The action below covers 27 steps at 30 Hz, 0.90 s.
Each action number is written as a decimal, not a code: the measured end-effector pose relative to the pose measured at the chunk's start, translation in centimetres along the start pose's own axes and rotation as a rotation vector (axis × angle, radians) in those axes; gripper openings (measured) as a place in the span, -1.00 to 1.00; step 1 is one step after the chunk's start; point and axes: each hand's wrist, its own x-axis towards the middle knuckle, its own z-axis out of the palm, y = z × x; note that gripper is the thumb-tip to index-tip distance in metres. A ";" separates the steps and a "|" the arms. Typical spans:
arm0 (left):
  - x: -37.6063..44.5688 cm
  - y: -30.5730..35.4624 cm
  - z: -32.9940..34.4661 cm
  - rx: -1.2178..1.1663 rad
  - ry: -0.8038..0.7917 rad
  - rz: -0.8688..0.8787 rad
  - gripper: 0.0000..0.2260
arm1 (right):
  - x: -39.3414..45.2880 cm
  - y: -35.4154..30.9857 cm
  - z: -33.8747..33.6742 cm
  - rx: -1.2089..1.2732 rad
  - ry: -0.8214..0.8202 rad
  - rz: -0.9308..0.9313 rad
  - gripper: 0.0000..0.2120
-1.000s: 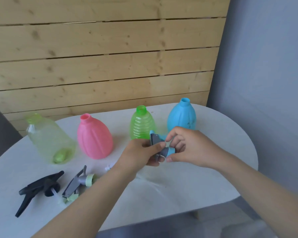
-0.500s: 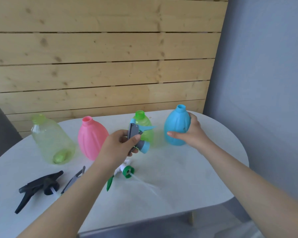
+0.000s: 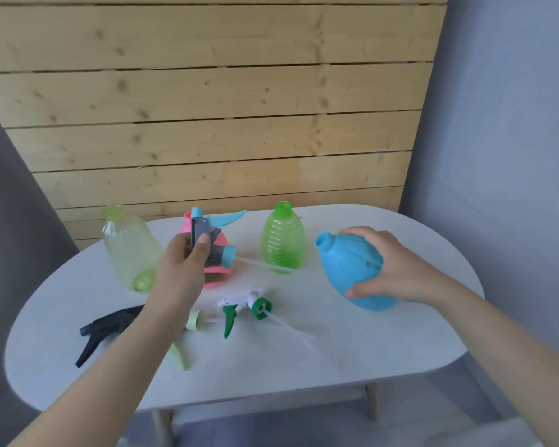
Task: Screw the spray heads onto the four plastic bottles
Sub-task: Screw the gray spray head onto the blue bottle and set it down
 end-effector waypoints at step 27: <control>-1.8 -0.3 2.3 -0.139 -0.139 -0.101 -0.92 | -1.1 -2.3 3.8 -0.344 0.073 -0.215 -0.16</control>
